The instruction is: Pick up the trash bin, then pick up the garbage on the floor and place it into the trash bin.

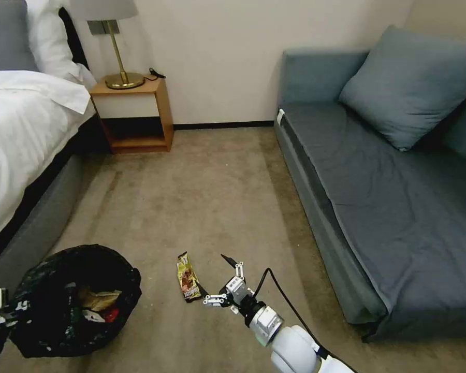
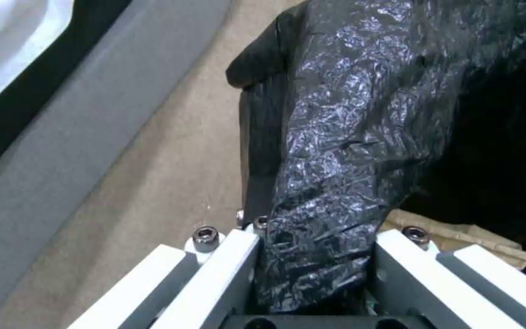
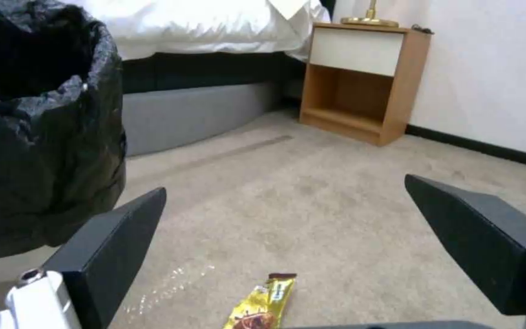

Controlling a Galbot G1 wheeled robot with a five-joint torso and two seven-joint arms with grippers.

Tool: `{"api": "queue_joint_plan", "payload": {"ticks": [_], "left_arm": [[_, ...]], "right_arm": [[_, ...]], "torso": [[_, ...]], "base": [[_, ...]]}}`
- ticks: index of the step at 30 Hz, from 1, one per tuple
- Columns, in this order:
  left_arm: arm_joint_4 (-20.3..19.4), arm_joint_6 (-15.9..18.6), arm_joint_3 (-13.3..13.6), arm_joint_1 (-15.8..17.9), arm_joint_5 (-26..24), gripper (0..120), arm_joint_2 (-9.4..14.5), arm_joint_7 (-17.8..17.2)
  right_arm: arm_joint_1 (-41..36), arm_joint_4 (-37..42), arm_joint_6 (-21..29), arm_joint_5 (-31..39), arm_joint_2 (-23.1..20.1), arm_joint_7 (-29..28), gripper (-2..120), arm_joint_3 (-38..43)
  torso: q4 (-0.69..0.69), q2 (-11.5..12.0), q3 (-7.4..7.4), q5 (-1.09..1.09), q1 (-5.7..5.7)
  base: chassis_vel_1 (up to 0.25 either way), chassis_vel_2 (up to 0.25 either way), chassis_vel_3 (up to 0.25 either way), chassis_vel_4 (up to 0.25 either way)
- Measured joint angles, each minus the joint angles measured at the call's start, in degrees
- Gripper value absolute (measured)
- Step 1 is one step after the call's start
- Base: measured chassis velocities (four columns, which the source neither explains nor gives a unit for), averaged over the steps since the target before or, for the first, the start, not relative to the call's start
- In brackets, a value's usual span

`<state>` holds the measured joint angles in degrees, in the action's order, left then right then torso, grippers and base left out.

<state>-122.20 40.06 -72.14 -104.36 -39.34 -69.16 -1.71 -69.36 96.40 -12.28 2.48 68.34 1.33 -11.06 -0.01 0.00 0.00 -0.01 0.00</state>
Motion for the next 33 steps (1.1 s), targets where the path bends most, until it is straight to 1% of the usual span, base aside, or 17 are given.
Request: {"api": "queue_joint_plan", "payload": {"ticks": [6,14,17,18,20,22,23,24,25,26,27,28,29,31,32,33], "left_arm": [[0.40,0.00,0.56,0.62,-0.01,3,0.12,-0.01],[1.06,0.00,0.66,1.31,0.05,3,0.80,-0.01],[1.40,0.00,0.62,1.52,0.06,3,1.05,0.00],[1.40,0.00,0.62,1.52,0.06,3,1.05,0.00],[1.40,0.00,0.61,1.63,0.08,3,1.07,-0.01],[1.32,0.00,0.62,1.55,0.08,3,1.08,0.00],[1.32,0.00,0.62,1.55,0.08,3,1.08,0.00],[1.27,0.00,0.62,1.52,0.09,3,1.09,-0.01],[1.14,0.00,0.60,1.50,0.09,3,1.08,-0.01],[1.05,0.00,0.54,1.48,0.09,3,1.08,-0.01],[0.94,0.00,0.51,1.46,0.09,3,1.01,-0.01],[0.81,0.00,0.46,1.45,0.12,3,0.90,-0.04],[0.81,0.00,0.46,1.45,0.12,3,0.90,-0.04],[0.71,0.01,0.32,1.36,0.12,3,0.75,-0.05],[0.69,0.01,0.20,1.30,0.12,3,0.74,-0.06],[0.69,0.01,0.20,1.30,0.12,3,0.74,-0.06]], "right_arm": [[-0.09,-0.29,0.90,0.10,-0.12,0.15,100,-0.53],[-0.05,-0.49,2.15,-0.79,-1.20,0.44,100,-1.54],[0.24,0.10,5.28,0.30,-1.99,0.56,100,-3.40],[0.24,0.10,5.28,0.30,-1.99,0.56,100,-3.40],[1.12,0.67,7.31,3.03,-2.33,0.05,100,-5.06],[3.71,1.46,12.59,9.31,-3.09,-0.80,100,-8.12],[3.71,1.46,12.59,9.31,-3.09,-0.80,100,-8.12],[4.38,1.60,14.17,10.51,-3.25,-0.85,100,-8.70],[5.88,1.76,17.37,12.75,-3.48,-0.95,100,-9.87],[6.84,1.77,19.30,14.21,-3.53,-1.04,100,-10.74],[8.44,1.52,22.92,16.31,-3.43,-1.05,100,-12.21],[10.01,0.62,25.45,17.70,-3.19,-1.25,100,-13.55],[10.01,0.62,25.45,17.70,-3.19,-1.25,100,-13.55],[12.31,-1.44,29.04,19.61,-2.26,-1.89,100,-16.20],[13.16,-2.52,30.21,20.11,-1.67,-2.35,100,-17.15],[13.16,-2.52,30.21,20.11,-1.67,-2.35,100,-17.15]], "torso": [[0.00,0.00,0.00,0.01,0.00],[0.01,0.00,-0.01,0.00,0.00],[0.04,0.00,0.00,0.02,0.00],[0.04,0.00,0.00,0.02,0.00],[0.03,0.00,-0.01,0.00,0.00],[0.02,0.00,-0.02,0.01,0.01],[0.02,0.00,-0.02,0.01,0.01],[0.02,0.00,-0.02,0.01,0.01],[0.00,0.00,-0.01,0.01,0.00],[0.01,0.00,0.00,0.01,0.00],[0.01,0.00,0.00,0.01,0.00],[0.00,0.00,0.00,0.02,0.00],[0.00,0.00,0.00,0.02,0.00],[0.01,0.00,0.00,0.01,0.00],[0.00,0.00,0.00,0.01,0.00],[0.00,0.00,0.00,0.01,0.00]], "base": [[-0.099,0.103,0.093,-0.094],[-0.198,0.200,0.207,-0.208],[-0.190,0.175,0.197,-0.188],[-0.180,0.171,0.182,-0.181],[-0.160,0.160,0.158,-0.166],[-0.093,0.120,0.112,-0.078],[-0.073,0.092,0.112,-0.055],[-0.073,0.092,0.038,-0.055],[0.000,0.000,0.000,0.000],[0.000,0.000,0.000,0.000],[0.000,0.000,0.000,0.000],[0.000,0.000,0.000,0.000],[0.000,0.000,0.000,0.000],[0.000,0.000,0.000,0.000],[0.000,0.000,0.000,0.000],[0.000,0.000,0.000,0.000]]}}
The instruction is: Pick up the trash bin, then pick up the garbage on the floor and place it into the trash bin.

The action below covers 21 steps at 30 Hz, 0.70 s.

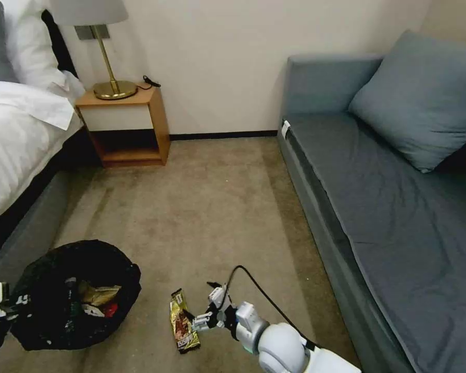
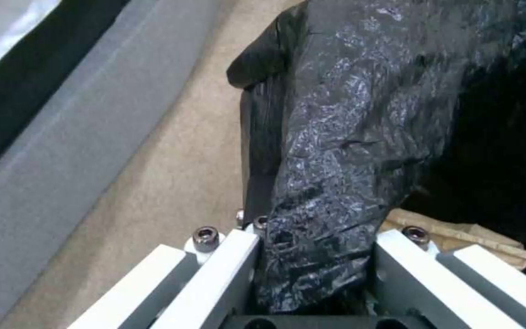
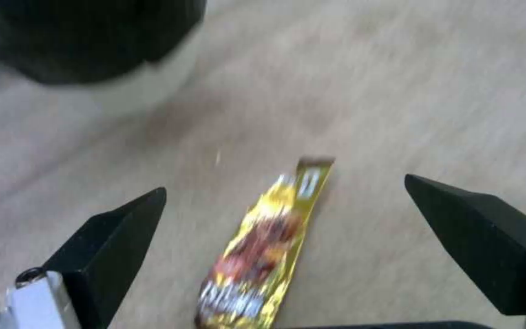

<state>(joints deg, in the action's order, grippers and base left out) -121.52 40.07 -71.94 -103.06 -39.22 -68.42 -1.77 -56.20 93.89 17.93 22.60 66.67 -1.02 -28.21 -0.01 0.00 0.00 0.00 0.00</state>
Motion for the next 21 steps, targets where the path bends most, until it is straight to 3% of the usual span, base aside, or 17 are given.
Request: {"api": "queue_joint_plan", "payload": {"ticks": [10,21], "left_arm": [[-0.70,0.03,-0.80,-0.52,0.02,3,-0.19,-0.10],[-0.79,0.01,-1.01,-1.06,0.05,3,-0.35,-0.15]], "right_arm": [[8.39,-16.68,4.70,1.29,10.60,-3.17,100,-6.18],[11.73,-27.28,6.29,1.44,18.33,-4.10,100,-6.62]], "torso": [[0.00,0.00,-0.01,0.00,0.00],[0.00,0.00,-0.01,0.01,0.00]], "base": [[0.000,0.000,0.000,0.000],[0.000,0.000,0.000,0.000]]}}
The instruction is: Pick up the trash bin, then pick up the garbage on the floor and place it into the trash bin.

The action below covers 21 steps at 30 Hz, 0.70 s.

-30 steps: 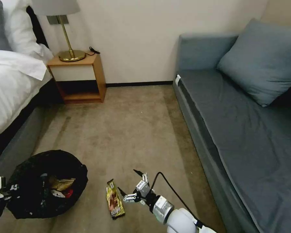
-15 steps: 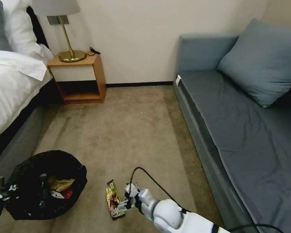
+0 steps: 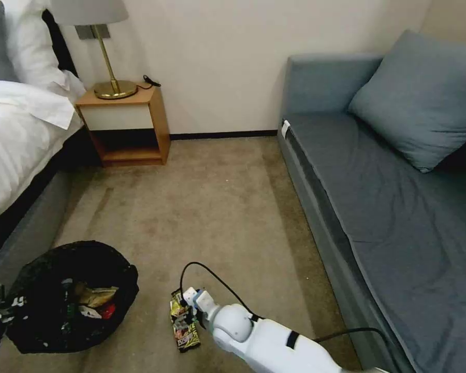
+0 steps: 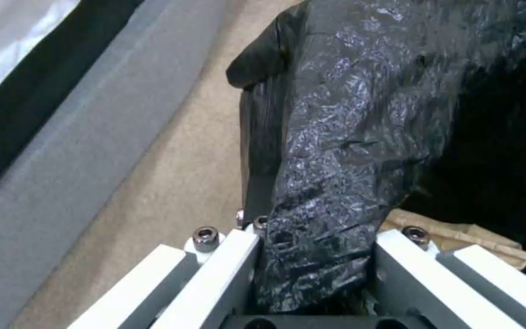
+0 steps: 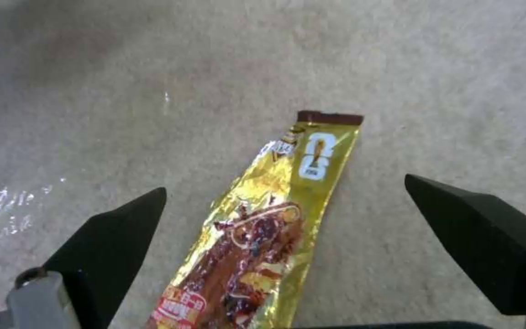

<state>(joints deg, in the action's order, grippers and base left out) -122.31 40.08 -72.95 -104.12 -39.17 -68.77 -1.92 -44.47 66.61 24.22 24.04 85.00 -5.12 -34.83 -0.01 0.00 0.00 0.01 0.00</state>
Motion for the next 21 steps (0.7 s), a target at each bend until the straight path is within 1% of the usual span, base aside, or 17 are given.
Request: {"api": "queue_joint_plan", "payload": {"ticks": [2,4,6,8,11,13,16,17,18,19,21], "left_arm": [[0.21,-0.03,-0.12,-0.02,0.00,3,0.24,0.00],[0.26,-0.04,-0.13,0.00,0.00,3,0.27,-0.01],[0.43,-0.05,-0.12,0.21,0.00,3,0.37,-0.10],[0.44,-0.06,-0.10,0.24,0.00,3,0.38,-0.15],[0.59,-0.09,-0.12,0.22,-0.01,3,0.46,-0.16],[0.62,-0.09,-0.13,0.21,-0.01,3,0.46,-0.16],[0.85,-0.24,-0.25,0.16,-0.02,3,0.48,-0.16],[0.85,-0.24,-0.25,0.16,-0.02,3,0.48,-0.16],[0.88,-0.27,-0.26,0.12,-0.02,3,0.46,-0.16],[0.92,-0.28,-0.26,0.05,-0.02,3,0.42,-0.16],[0.94,-0.31,-0.26,0.02,-0.02,3,0.34,-0.16]], "right_arm": [[0.41,-3.57,-0.11,-0.94,1.65,0.71,100,0.36],[0.47,-4.08,-0.23,-1.38,1.87,0.83,100,0.42],[0.83,-7.96,-1.04,-4.35,3.26,1.53,100,1.25],[0.87,-8.77,-1.09,-4.68,3.59,1.59,100,1.44],[0.90,-10.07,-1.45,-5.63,4.04,2.33,86,1.30],[0.89,-10.14,-1.54,-5.86,4.05,2.44,86,1.23],[0.75,-11.05,-2.20,-6.89,4.56,2.99,70,1.06],[0.75,-11.05,-2.20,-6.89,4.56,2.99,70,1.06],[0.74,-11.26,-2.35,-7.11,4.68,3.07,66,1.07],[0.68,-11.66,-2.64,-7.59,4.88,3.26,60,1.17],[0.52,-12.24,-2.92,-7.98,5.10,3.44,52,1.45]], "torso": [[0.01,0.00,0.00,0.00,0.00],[0.01,0.00,0.00,0.00,0.00],[0.01,0.00,0.00,0.00,0.00],[0.01,0.00,0.00,0.00,0.00],[0.01,0.00,0.00,0.00,0.00],[0.01,0.00,0.00,0.00,0.00],[0.01,0.00,0.00,0.00,0.00],[0.01,0.00,0.00,0.00,0.00],[0.01,0.00,0.00,0.00,0.00],[0.01,0.00,0.00,0.00,0.00],[0.01,0.00,0.00,0.00,0.00]], "base": [[0.000,0.000,0.000,0.000],[0.000,0.000,0.000,0.000],[0.000,0.000,0.000,0.000],[0.000,0.000,0.000,0.000],[0.000,0.000,0.000,0.000],[0.000,0.000,0.000,0.000],[0.000,0.000,0.000,0.000],[0.000,0.000,0.000,0.000],[0.000,0.000,0.000,0.000],[0.000,0.000,0.000,0.000],[0.000,0.000,0.000,0.000]]}}
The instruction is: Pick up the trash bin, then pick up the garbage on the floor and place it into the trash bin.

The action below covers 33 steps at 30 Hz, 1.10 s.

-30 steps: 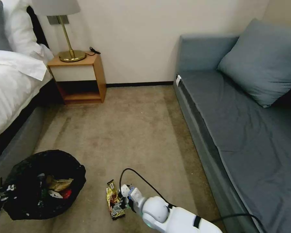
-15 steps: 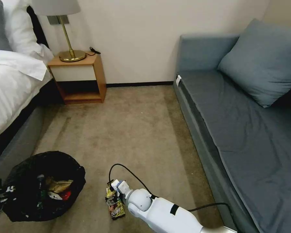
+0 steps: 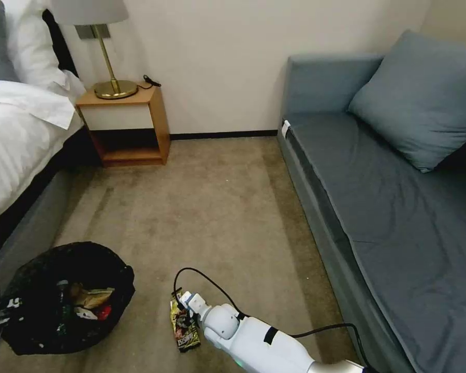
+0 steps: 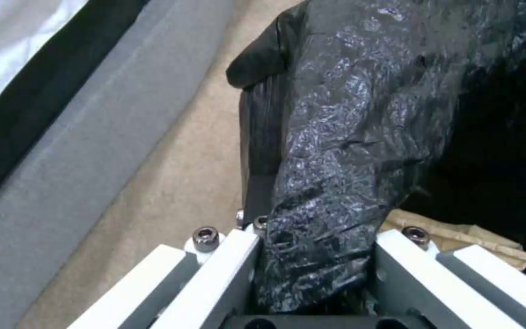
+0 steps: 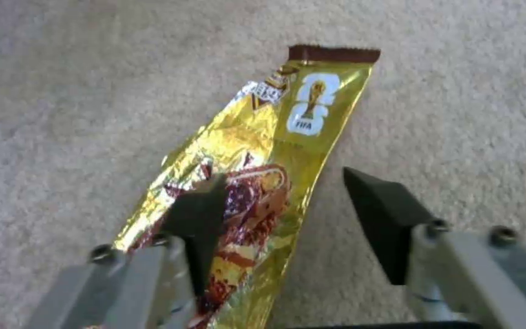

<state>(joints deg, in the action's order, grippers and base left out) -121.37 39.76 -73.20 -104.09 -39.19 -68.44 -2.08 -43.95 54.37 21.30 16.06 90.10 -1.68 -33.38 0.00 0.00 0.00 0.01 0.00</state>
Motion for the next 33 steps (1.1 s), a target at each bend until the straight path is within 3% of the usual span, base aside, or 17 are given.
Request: {"api": "queue_joint_plan", "payload": {"ticks": [15,20,24,30,33], "left_arm": [[-0.08,-0.10,0.49,0.34,-0.02,3,-0.31,-0.18],[-0.03,-0.13,0.37,0.33,-0.08,3,-0.51,-0.64],[0.16,-0.14,0.12,0.34,-0.33,3,-0.23,-0.73],[0.43,0.09,0.22,1.11,-0.77,3,-0.15,-1.02],[0.62,0.23,0.75,1.26,-1.10,3,0.04,-1.20]], "right_arm": [[-1.87,0.76,-1.19,-1.12,-0.44,0.55,0,2.41],[-3.76,5.39,-1.50,0.16,-2.53,0.34,0,6.13],[-5.69,15.96,-1.02,3.59,-7.83,-1.50,0,10.29],[-7.73,27.28,-1.72,8.91,-11.78,-3.50,0,15.52],[-7.90,35.57,-3.56,14.80,-13.64,-5.19,0,17.32]], "torso": [[0.00,0.00,0.00,-0.01,0.00],[0.00,0.00,0.00,-0.02,0.00],[0.00,0.00,0.00,-0.03,0.00],[0.01,0.00,0.00,-0.02,0.00],[0.02,0.00,0.00,-0.02,0.00]], "base": [[0.000,0.000,0.000,0.000],[0.000,0.000,0.000,0.000],[0.000,0.000,0.000,0.000],[0.000,0.000,0.000,0.000],[0.000,0.000,0.000,0.000]]}}
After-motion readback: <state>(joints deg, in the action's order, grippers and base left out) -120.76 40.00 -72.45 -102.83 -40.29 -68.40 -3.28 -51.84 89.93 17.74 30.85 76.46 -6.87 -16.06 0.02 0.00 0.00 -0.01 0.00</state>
